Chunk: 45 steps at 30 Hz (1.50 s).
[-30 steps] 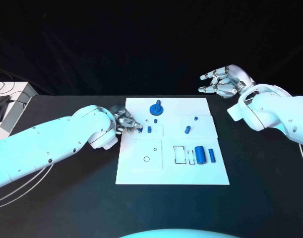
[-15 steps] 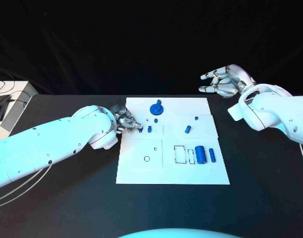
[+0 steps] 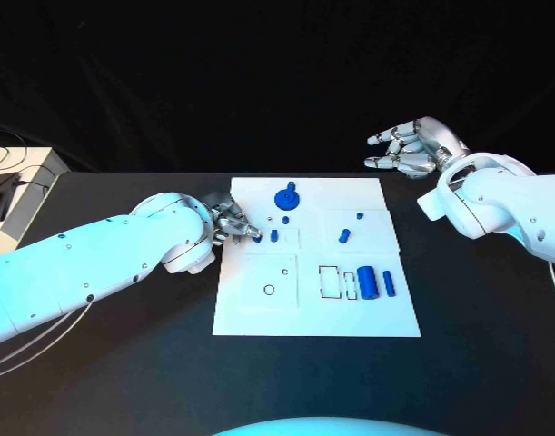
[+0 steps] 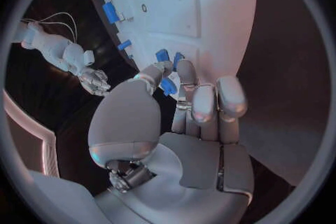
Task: Assemble the parts on the task board
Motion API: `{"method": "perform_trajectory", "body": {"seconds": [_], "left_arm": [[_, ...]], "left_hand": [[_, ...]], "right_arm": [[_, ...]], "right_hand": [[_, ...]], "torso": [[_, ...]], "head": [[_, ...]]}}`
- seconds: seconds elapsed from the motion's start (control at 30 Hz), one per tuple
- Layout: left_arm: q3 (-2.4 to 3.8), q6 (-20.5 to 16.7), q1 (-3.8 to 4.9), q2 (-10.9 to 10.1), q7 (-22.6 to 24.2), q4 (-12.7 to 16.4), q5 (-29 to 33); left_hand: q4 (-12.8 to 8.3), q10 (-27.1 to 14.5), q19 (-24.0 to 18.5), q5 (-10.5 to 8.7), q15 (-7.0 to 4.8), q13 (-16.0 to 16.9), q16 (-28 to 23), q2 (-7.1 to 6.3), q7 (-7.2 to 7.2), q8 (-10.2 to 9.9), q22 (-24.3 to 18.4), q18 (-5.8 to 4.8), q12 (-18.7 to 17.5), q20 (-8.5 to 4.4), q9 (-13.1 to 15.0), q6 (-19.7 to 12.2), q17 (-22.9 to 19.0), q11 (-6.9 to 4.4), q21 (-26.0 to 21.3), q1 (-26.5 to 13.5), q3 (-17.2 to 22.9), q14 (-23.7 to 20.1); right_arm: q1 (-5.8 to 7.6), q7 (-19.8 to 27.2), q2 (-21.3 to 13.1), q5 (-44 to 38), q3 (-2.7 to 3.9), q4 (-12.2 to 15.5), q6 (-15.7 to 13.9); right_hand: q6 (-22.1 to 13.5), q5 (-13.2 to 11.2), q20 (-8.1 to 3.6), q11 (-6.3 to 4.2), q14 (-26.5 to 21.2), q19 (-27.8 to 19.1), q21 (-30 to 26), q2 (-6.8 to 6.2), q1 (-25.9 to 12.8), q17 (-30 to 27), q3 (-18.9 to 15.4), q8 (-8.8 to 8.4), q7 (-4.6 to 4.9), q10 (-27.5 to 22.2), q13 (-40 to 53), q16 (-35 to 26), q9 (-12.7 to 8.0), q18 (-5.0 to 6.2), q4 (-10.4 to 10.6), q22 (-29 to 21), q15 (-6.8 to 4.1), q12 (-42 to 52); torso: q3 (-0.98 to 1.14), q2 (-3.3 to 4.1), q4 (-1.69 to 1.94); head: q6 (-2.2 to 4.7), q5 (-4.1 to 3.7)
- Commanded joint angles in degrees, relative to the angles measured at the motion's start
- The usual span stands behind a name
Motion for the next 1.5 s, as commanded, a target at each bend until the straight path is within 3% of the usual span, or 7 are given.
{"method": "perform_trajectory", "body": {"seconds": [0.03, 0.43, 1.17, 1.5], "left_arm": [[-0.03, 1.73, -0.08, -0.05, -0.48, 0.16, -0.93], [-0.04, 0.90, -0.11, -0.02, -0.51, 0.07, -1.53], [0.07, -9.64, -1.17, -2.06, 3.05, 2.81, 2.21], [0.07, -9.83, -1.44, -2.02, 2.99, 2.55, 2.55]], "left_hand": [[-4.90, -0.04, 0.26, 0.02, -0.06, 0.04, 0.20, 1.07, -1.79, 0.14, 0.05, -0.46, -0.39, 0.01, 0.07, 2.00, -0.06, -0.43, 0.36, 1.45, 5.15, 0.05], [-4.61, -0.07, 0.23, -0.07, -0.06, 0.09, 0.06, 1.10, -1.77, 0.05, 0.01, -0.45, -0.48, 0.00, 0.04, 2.00, -0.32, -0.40, 0.29, 1.50, 5.16, -0.01], [-4.19, 0.18, 0.35, -0.01, -0.16, 0.22, 0.25, 0.60, -1.88, 0.21, 0.03, -0.36, -0.50, -0.03, 0.21, 2.12, -0.27, -0.51, 0.34, 1.61, 5.71, 0.05], [-4.07, 0.29, 0.42, -0.03, -0.19, 0.20, 0.27, 0.46, -1.88, 0.17, 0.08, -0.35, -0.62, -0.07, 0.16, 2.16, -0.31, -0.52, 0.41, 1.63, 5.84, 0.04]], "right_arm": [[-0.04, 0.63, -0.01, -0.12, 0.02, 0.00, 0.64], [-0.05, 0.67, 0.03, -0.09, 0.02, 0.02, 0.60], [-0.05, 0.71, -0.29, -0.09, 0.02, 0.25, 0.39], [-0.05, 0.66, -0.26, -0.09, 0.02, 0.23, 0.45]], "right_hand": [[-0.10, 0.19, -0.08, -0.38, 0.42, 4.45, -0.26, -0.17, -0.55, -0.09, -0.08, -0.33, 0.47, 0.00, 0.09, -0.28, -0.02, -0.03, 0.20, 10.96, -0.14, 0.19], [-0.08, 0.21, -0.08, -0.39, 0.41, 4.45, -0.32, -0.14, -0.65, -0.12, -0.13, -0.32, 0.46, -0.01, 0.10, -0.29, -0.02, -0.01, 0.28, 10.95, -0.14, 0.17], [-0.08, 0.21, -0.08, -0.39, 0.41, 4.45, -0.32, -0.14, -0.65, -0.12, -0.13, -0.32, 0.46, -0.01, 0.10, -0.29, -0.02, -0.01, 0.28, 10.95, -0.14, 0.17], [-0.08, 0.21, -0.08, -0.39, 0.41, 4.45, -0.32, -0.14, -0.65, -0.12, -0.13, -0.32, 0.46, -0.01, 0.10, -0.29, -0.02, -0.01, 0.28, 10.95, -0.14, 0.17]], "torso": [[0.02, 0.00, -0.01], [0.06, 0.05, -0.06], [0.02, 0.03, 0.02], [0.02, 0.02, 0.02]], "head": [[-0.06, 0.06], [0.30, 0.17], [0.09, 0.00], [-0.07, 0.15]]}}
